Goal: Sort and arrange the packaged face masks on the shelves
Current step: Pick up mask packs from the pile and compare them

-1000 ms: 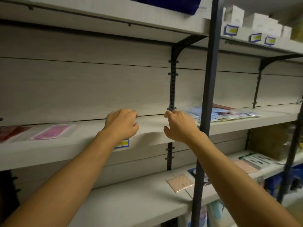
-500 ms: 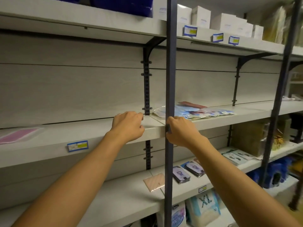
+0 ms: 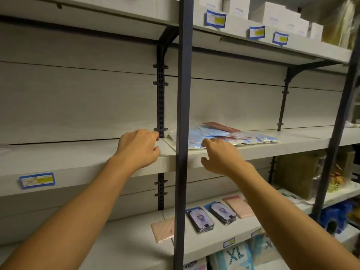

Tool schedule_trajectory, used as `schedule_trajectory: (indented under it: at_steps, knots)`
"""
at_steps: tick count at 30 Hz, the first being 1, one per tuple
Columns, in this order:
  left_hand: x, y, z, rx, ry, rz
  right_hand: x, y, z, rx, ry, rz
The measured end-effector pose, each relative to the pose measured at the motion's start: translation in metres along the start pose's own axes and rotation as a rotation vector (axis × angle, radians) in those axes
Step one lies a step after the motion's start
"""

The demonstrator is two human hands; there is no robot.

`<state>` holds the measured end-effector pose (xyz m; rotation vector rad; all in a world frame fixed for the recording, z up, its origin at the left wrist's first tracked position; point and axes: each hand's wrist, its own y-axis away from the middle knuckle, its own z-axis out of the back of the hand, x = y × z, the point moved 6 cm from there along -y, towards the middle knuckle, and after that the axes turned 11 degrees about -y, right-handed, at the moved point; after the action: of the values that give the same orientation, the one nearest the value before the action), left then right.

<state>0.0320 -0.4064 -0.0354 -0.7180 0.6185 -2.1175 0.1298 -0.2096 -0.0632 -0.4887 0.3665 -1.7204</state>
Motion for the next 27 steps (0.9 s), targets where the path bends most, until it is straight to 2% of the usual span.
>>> schedule_trajectory:
  at_steps: [16,23,27]
  knots:
    - [-0.051,-0.034,0.009,0.011,-0.151,0.073,-0.1,-0.047,0.009,-0.049,-0.019,0.084]
    - [-0.087,-0.036,0.027,0.084,-0.387,0.229,-0.16,-0.045,0.024,-0.036,-0.057,0.121]
    - [-0.114,-0.037,0.039,0.118,-0.428,0.297,-0.187,-0.045,0.031,-0.012,-0.056,0.168]
